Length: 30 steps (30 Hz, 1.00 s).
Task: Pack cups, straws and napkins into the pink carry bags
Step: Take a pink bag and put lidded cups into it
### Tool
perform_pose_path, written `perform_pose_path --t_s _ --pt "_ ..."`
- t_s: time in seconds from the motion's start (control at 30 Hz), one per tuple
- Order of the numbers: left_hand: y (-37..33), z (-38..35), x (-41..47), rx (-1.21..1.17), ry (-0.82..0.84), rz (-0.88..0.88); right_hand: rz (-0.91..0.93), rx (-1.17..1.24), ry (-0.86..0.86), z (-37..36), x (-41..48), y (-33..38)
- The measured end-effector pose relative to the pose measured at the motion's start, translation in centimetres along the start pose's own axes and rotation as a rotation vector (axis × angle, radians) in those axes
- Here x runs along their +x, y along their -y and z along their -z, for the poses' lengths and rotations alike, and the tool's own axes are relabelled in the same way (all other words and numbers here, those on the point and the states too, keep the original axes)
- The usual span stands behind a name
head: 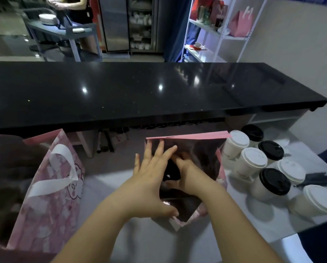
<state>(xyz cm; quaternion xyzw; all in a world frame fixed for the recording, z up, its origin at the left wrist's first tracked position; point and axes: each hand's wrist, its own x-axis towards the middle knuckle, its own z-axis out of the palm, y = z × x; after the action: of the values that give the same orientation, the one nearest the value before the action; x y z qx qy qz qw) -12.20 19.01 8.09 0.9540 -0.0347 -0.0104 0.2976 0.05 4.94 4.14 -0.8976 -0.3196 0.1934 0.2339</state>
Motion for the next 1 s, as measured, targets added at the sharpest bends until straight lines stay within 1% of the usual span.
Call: perform_pose_path --t_s 0.13,0.2,0.37,0.5,0.67,0.77,0.83,0.9,1.0 --pt "0.7 0.2 0.1 -0.002 -0.037 0.002 0.002 0.003 -0.015 -0.4 -0.1 -0.5" --pt "1.1 0.4 0.1 0.006 -0.038 0.001 -0.007 -0.023 0.009 -0.7 -0.2 -0.4" --pt "1.8 0.7 0.0 0.024 -0.048 0.002 -0.046 -0.163 0.068 -1.6 -0.2 -0.6" --pt "2.0 0.5 -0.2 0.023 -0.058 -0.002 -0.003 -0.286 0.126 -3.0 -0.1 -1.2" --pt "2.0 0.0 -0.2 0.021 -0.091 -0.012 0.01 -0.389 0.141 -4.1 0.1 -1.6" --pt "1.8 -0.1 0.0 0.042 -0.107 0.004 -0.026 -0.469 0.206 -3.7 0.4 -1.3" --pt "1.4 0.0 0.2 0.094 -0.123 0.036 -0.018 -0.543 0.253 -2.9 0.5 -0.6" --pt "0.8 0.2 0.6 0.167 -0.151 0.076 0.025 -0.517 0.231 -1.2 0.3 0.5" --pt "-0.6 0.8 1.2 0.225 -0.247 0.109 0.103 -0.277 0.045 2.4 -0.5 1.9"
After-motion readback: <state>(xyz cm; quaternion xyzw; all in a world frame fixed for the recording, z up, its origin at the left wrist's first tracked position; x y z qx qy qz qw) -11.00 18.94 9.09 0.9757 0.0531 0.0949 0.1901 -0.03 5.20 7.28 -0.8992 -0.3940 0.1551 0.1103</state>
